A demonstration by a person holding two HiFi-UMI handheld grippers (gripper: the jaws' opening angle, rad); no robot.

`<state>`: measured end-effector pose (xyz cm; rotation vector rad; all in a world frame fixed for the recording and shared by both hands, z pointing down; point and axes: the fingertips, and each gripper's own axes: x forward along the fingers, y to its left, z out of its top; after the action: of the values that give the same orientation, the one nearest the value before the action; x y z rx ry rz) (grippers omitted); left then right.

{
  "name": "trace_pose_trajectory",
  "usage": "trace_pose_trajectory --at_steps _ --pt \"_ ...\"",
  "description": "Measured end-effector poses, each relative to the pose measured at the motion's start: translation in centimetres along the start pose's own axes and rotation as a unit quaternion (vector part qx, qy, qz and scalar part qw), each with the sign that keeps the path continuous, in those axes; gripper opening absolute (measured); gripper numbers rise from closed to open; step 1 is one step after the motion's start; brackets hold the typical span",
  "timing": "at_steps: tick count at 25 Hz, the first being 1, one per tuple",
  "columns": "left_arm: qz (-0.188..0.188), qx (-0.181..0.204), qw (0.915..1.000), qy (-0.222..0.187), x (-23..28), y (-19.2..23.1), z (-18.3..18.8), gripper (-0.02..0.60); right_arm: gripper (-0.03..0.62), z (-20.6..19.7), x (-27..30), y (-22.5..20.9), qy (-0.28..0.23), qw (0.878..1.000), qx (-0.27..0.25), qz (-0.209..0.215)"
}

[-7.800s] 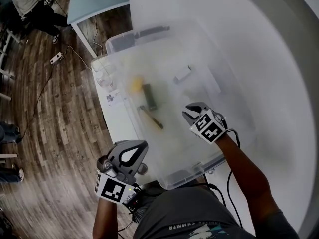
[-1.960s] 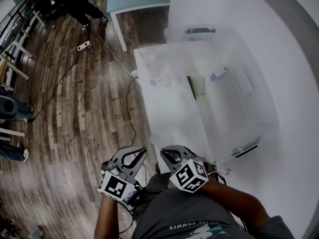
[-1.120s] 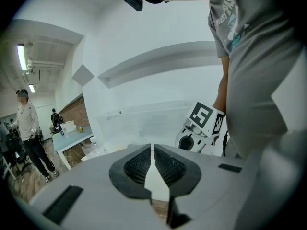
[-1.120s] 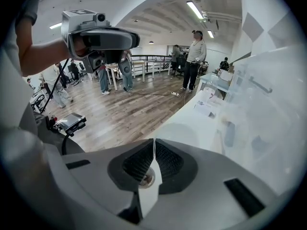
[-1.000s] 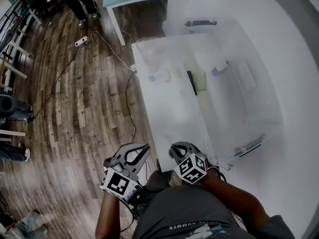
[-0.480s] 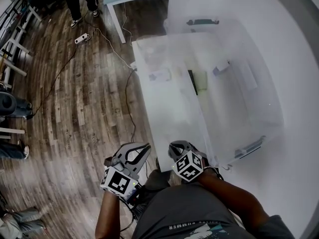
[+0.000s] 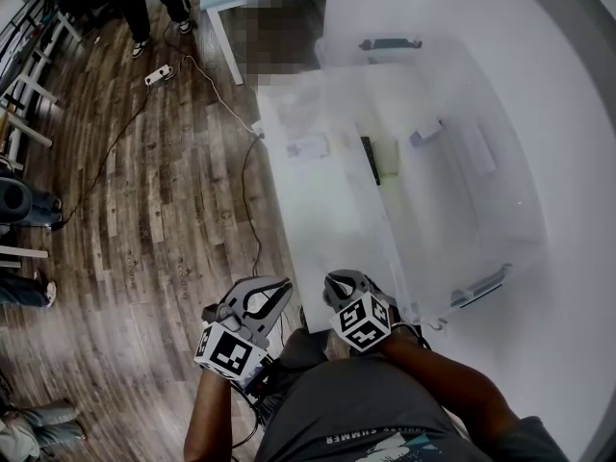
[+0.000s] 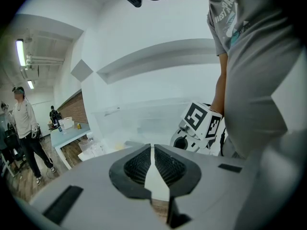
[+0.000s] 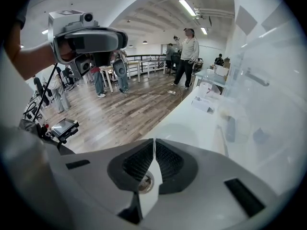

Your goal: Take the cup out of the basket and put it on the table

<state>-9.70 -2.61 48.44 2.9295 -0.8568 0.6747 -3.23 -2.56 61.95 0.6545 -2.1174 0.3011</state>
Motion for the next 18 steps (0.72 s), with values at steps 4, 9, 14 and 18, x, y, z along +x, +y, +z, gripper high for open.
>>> trace_pose_trajectory --at_steps 4,9,14,18 --pt "-0.001 0.000 1.0000 0.002 0.0 -0.4 0.0 0.017 0.026 -0.3 0.3 -0.1 -0.001 1.000 0.006 -0.004" --pt "-0.003 0.002 1.0000 0.005 0.2 -0.9 -0.1 0.017 0.026 -1.2 0.8 -0.4 0.006 1.000 0.012 -0.008" --pt "-0.003 0.001 1.0000 0.005 0.3 -1.3 0.1 0.017 0.026 -1.8 1.5 -0.5 0.017 1.000 0.015 -0.012" --pt "-0.002 0.001 1.0000 0.007 0.2 -1.6 0.1 0.017 0.026 -2.3 2.0 -0.8 0.030 0.999 0.015 -0.018"
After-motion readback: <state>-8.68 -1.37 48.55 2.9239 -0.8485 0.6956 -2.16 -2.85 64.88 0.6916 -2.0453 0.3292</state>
